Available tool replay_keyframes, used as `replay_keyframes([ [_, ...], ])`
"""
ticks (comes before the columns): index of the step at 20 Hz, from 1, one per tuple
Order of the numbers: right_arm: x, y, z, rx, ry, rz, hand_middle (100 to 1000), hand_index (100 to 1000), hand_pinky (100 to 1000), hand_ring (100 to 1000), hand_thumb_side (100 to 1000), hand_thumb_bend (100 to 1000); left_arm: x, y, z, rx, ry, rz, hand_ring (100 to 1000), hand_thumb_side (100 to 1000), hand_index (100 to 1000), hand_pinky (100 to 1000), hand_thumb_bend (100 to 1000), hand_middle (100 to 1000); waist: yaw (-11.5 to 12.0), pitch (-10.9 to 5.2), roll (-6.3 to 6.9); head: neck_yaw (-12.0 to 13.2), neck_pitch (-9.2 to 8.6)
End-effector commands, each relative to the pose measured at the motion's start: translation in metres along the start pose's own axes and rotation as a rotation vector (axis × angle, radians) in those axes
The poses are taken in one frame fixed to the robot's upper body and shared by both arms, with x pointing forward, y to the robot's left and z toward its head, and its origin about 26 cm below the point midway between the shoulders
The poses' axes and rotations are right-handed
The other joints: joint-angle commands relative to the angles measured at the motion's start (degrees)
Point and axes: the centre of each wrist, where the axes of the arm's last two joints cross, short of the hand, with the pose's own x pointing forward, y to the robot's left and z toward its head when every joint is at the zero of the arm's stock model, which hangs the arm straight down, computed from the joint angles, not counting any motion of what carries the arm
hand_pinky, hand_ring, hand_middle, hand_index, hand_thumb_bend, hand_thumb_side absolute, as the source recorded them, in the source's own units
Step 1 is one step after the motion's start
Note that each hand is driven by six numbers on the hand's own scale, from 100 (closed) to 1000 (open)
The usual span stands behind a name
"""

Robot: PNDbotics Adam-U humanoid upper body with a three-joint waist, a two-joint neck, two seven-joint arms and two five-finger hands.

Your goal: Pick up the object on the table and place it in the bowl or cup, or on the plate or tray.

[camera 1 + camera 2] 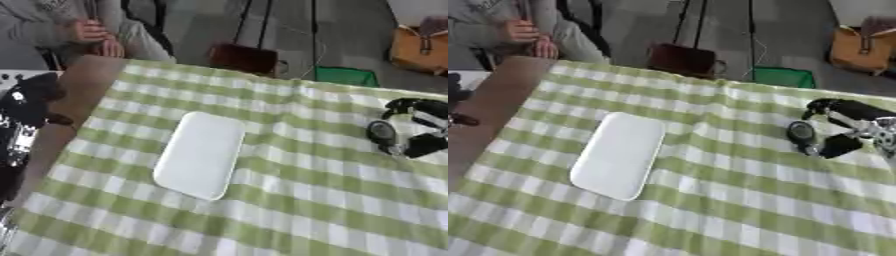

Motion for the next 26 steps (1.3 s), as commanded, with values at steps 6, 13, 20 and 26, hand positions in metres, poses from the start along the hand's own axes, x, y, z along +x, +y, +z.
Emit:
replay_keyframes([
  [6, -0.012, -0.008, 0.005, 0.126, -0.032, -0.018, 963, 853, 958, 931, 421, 252, 0.007, 0.003, -0.004, -0.012, -0.028, -0.01, 824, 792, 781, 615, 474, 852, 0.2, -1.3, -0.36, -0.6, -0.63],
  [13, -0.011, -0.02, 0.008, 0.142, -0.054, -0.019, 952, 755, 957, 924, 379, 136, 0.006, 0.003, -0.003, -0.013, -0.025, -0.01, 825, 791, 780, 616, 475, 851, 0.3, -1.71, -0.57, -0.8, -0.86],
  [20, 0.006, -0.051, 0.02, -0.006, -0.119, 0.021, 940, 732, 949, 910, 366, 132, 0.004, 0.004, 0.0, -0.009, -0.014, -0.01, 825, 790, 780, 616, 476, 851, -1.0, -2.32, -0.39, -0.6, -0.43],
  [26, 0.039, -0.079, 0.034, -0.132, -0.23, 0.106, 938, 727, 952, 909, 358, 142, 0.002, 0.005, 0.002, -0.005, -0.009, -0.011, 825, 787, 780, 617, 479, 851, -1.9, -3.01, -0.28, -0.3, 0.11],
])
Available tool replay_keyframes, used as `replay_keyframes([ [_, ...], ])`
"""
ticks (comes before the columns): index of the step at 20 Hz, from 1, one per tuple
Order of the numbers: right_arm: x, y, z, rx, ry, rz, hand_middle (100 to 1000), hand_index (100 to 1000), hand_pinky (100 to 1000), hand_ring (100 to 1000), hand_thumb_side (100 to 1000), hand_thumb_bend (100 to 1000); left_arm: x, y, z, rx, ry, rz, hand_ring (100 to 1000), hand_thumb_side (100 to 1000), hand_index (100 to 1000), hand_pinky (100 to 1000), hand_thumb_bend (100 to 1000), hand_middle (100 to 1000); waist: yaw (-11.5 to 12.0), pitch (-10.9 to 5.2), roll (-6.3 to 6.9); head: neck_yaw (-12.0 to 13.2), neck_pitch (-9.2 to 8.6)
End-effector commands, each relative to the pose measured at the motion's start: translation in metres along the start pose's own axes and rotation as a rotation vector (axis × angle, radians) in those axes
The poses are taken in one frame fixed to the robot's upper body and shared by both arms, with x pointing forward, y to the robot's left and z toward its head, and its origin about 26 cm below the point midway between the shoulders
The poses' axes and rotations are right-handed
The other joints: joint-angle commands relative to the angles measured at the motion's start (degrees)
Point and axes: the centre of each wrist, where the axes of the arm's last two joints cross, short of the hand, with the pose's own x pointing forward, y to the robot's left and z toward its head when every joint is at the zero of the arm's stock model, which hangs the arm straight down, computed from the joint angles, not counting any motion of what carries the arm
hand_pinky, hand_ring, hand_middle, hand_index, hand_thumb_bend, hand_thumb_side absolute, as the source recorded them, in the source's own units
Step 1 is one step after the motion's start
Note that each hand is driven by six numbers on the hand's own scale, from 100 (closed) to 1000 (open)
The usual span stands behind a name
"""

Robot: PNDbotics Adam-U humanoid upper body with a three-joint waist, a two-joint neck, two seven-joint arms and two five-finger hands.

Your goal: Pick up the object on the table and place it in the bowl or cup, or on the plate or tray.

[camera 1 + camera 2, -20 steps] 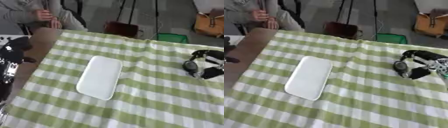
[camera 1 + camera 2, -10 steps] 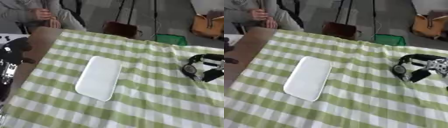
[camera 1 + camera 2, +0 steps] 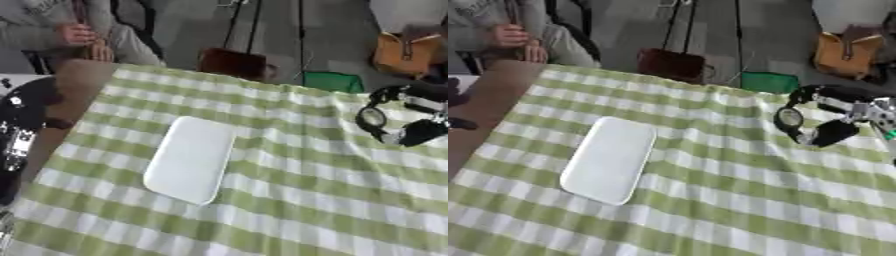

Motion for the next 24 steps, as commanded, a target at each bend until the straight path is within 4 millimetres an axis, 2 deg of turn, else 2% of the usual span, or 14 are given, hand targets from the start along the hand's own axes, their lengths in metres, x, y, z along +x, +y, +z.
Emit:
replay_keyframes([
  [1, 0.011, -0.031, 0.013, -0.077, -0.026, 0.077, 938, 727, 952, 909, 358, 142, 0.005, 0.006, -0.002, 0.005, -0.024, -0.014, 825, 787, 780, 617, 479, 851, -0.1, -1.62, 0.27, 0.1, 0.09],
  [3, 0.034, -0.04, 0.008, -0.112, -0.105, 0.134, 940, 728, 957, 911, 330, 138, 0.009, 0.007, -0.003, 0.011, -0.04, -0.012, 824, 779, 780, 618, 486, 849, 0.3, -1.9, 0.19, -0.4, -0.04],
  [6, 0.053, -0.044, 0.002, -0.121, -0.154, 0.17, 940, 730, 957, 911, 329, 137, 0.014, 0.006, -0.005, 0.007, -0.061, -0.01, 824, 772, 781, 619, 492, 848, 1.3, -2.26, 0.06, -1.0, -0.04],
  [17, 0.082, -0.035, -0.037, -0.096, -0.244, 0.163, 935, 729, 948, 904, 340, 155, 0.039, 0.0, -0.011, -0.017, -0.156, 0.024, 821, 745, 782, 623, 515, 844, 3.8, -3.69, -0.37, -2.2, 0.08],
  [24, 0.102, -0.02, -0.062, -0.095, -0.282, 0.138, 922, 730, 930, 887, 337, 160, 0.051, -0.005, -0.013, -0.03, -0.201, 0.052, 821, 733, 784, 626, 525, 844, 5.1, -4.11, -0.51, -3.0, 0.0],
])
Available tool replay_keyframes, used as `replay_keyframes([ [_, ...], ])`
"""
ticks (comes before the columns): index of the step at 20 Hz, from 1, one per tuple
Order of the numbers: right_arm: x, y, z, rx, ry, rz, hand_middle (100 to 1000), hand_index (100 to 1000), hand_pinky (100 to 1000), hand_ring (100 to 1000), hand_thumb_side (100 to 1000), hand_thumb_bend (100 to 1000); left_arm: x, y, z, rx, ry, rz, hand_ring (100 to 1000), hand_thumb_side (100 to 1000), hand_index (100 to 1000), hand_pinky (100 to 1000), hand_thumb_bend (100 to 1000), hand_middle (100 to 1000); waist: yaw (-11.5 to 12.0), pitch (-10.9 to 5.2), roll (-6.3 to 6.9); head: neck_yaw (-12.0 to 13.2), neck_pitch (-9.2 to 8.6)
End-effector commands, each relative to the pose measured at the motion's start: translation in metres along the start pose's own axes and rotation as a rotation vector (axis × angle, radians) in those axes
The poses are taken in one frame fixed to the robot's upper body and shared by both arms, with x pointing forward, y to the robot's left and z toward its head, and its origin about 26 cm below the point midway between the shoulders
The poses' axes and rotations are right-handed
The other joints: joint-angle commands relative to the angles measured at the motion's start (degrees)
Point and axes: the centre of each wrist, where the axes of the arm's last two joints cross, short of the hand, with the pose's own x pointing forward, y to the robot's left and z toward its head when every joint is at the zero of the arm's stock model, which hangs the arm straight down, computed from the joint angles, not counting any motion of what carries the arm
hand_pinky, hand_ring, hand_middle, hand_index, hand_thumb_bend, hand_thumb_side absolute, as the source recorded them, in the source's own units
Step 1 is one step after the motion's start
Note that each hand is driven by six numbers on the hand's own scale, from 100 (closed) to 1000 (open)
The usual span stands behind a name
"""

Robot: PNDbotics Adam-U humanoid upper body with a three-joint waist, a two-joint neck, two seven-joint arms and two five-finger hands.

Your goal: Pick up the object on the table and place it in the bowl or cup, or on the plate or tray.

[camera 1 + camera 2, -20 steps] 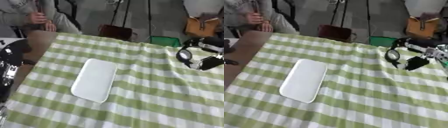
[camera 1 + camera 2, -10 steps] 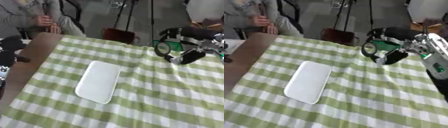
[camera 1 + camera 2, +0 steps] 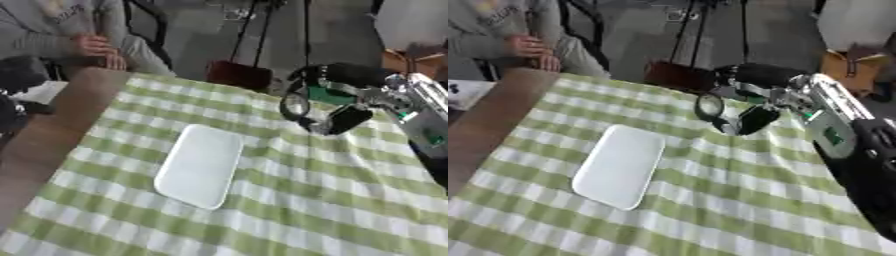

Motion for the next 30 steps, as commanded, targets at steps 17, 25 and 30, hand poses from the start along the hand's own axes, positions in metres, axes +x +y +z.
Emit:
replay_keyframes([
  [17, 0.049, 0.028, -0.064, -0.122, -0.025, -0.047, 894, 717, 880, 849, 348, 166, 0.022, -0.009, -0.01, -0.029, -0.093, 0.051, 821, 732, 783, 626, 527, 843, 1.2, -0.44, -0.5, -0.9, 0.85],
  [25, 0.073, 0.04, -0.077, -0.062, -0.176, -0.078, 890, 725, 882, 846, 379, 151, 0.023, -0.01, -0.011, -0.039, -0.093, 0.055, 822, 735, 784, 626, 528, 843, 1.2, -0.39, -0.73, -0.5, 0.96],
  [30, 0.079, 0.045, -0.081, -0.024, -0.237, -0.108, 886, 737, 878, 842, 391, 151, 0.023, -0.011, -0.011, -0.041, -0.096, 0.057, 822, 735, 784, 626, 527, 843, 1.3, -0.36, -0.83, -0.3, 0.87],
])
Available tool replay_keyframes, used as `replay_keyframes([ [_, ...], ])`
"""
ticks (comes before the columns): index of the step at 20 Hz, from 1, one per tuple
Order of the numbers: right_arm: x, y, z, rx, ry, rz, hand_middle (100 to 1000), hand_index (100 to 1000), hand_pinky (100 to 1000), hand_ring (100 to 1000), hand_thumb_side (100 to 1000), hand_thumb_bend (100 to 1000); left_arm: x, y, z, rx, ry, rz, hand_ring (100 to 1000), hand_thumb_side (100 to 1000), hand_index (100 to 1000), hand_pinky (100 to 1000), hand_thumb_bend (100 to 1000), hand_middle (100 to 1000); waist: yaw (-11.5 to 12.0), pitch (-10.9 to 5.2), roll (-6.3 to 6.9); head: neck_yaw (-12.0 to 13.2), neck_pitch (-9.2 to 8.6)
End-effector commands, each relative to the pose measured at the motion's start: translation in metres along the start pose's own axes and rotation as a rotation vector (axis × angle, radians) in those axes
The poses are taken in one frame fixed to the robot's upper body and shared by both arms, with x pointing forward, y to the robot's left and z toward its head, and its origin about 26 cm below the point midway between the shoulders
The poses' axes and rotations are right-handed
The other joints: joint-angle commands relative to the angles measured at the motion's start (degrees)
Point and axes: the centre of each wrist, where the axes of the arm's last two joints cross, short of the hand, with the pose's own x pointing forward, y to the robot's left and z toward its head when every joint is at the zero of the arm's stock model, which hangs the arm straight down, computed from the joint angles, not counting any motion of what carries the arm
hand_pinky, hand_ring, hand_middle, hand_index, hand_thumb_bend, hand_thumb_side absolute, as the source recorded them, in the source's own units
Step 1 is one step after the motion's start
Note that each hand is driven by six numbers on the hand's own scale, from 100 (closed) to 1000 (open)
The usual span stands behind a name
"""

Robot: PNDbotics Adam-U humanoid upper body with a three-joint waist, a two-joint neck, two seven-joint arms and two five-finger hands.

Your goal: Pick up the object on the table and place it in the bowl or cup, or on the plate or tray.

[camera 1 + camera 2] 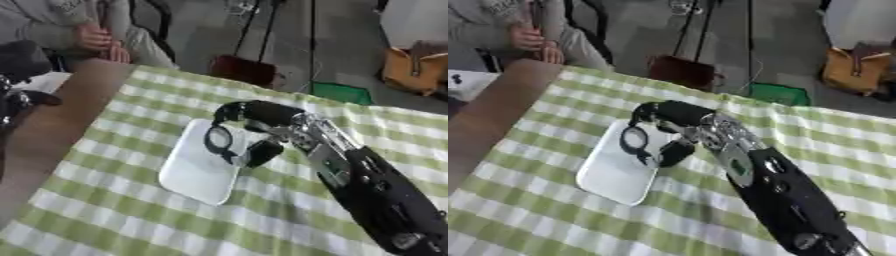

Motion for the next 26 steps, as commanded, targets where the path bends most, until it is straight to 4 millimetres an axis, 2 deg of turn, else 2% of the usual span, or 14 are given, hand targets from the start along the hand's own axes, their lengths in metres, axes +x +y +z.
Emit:
replay_keyframes([
  [1, 0.003, -0.007, -0.002, -0.003, -0.038, -0.008, 886, 739, 877, 841, 402, 166, 0.009, 0.001, -0.007, -0.009, -0.042, -0.001, 822, 736, 784, 626, 527, 843, 0.1, -0.94, 0.3, 0.2, 0.27],
  [8, 0.004, -0.008, -0.004, -0.062, -0.017, -0.019, 872, 735, 867, 830, 415, 179, 0.009, 0.0, -0.007, -0.009, -0.044, 0.003, 823, 738, 784, 626, 523, 843, 0.2, -0.87, 0.04, 0.5, 0.1],
  [9, 0.004, -0.008, -0.004, -0.08, -0.004, -0.016, 869, 732, 864, 828, 439, 228, 0.009, 0.0, -0.007, -0.01, -0.044, 0.004, 823, 739, 784, 626, 521, 843, 0.2, -0.88, 0.02, 0.5, 0.11],
  [11, 0.005, -0.008, -0.005, -0.106, 0.017, -0.002, 869, 735, 864, 829, 453, 263, 0.009, -0.001, -0.007, -0.011, -0.045, 0.005, 823, 739, 784, 626, 521, 843, 0.3, -0.89, -0.02, 0.4, 0.11],
  [13, 0.005, -0.006, -0.006, -0.11, 0.039, 0.013, 872, 771, 867, 832, 486, 363, 0.009, -0.001, -0.007, -0.011, -0.047, 0.007, 823, 738, 785, 626, 522, 843, 0.4, -0.93, -0.03, 0.5, 0.14],
  [14, 0.005, -0.005, -0.007, -0.109, 0.043, 0.018, 872, 771, 867, 832, 486, 363, 0.009, -0.001, -0.007, -0.012, -0.048, 0.007, 823, 738, 785, 626, 522, 843, 0.4, -0.93, -0.03, 0.5, 0.13],
  [15, 0.005, -0.004, -0.007, -0.102, 0.045, 0.022, 880, 828, 874, 842, 548, 551, 0.01, -0.001, -0.007, -0.012, -0.048, 0.008, 823, 739, 784, 626, 522, 843, 0.5, -0.92, -0.06, 0.5, 0.09],
  [17, 0.005, -0.001, -0.008, -0.076, 0.046, 0.026, 881, 828, 874, 842, 560, 526, 0.01, -0.002, -0.008, -0.011, -0.049, 0.009, 823, 738, 784, 626, 522, 843, 0.5, -0.9, -0.12, 0.5, 0.0],
  [18, 0.004, 0.001, -0.008, -0.054, 0.045, 0.029, 897, 892, 886, 858, 589, 632, 0.01, -0.002, -0.008, -0.011, -0.05, 0.009, 823, 738, 784, 626, 523, 843, 0.4, -0.86, -0.18, 0.6, 0.06],
  [19, 0.004, 0.002, -0.009, -0.035, 0.044, 0.032, 900, 901, 889, 861, 593, 654, 0.01, -0.002, -0.008, -0.011, -0.05, 0.009, 823, 738, 784, 626, 523, 843, 0.4, -0.84, -0.22, 0.6, 0.09],
  [26, 0.002, 0.007, -0.009, 0.04, 0.045, 0.034, 908, 927, 895, 868, 604, 670, 0.01, -0.001, -0.008, -0.009, -0.052, 0.008, 823, 737, 784, 626, 524, 842, 0.3, -0.8, -0.38, 0.7, 0.07],
])
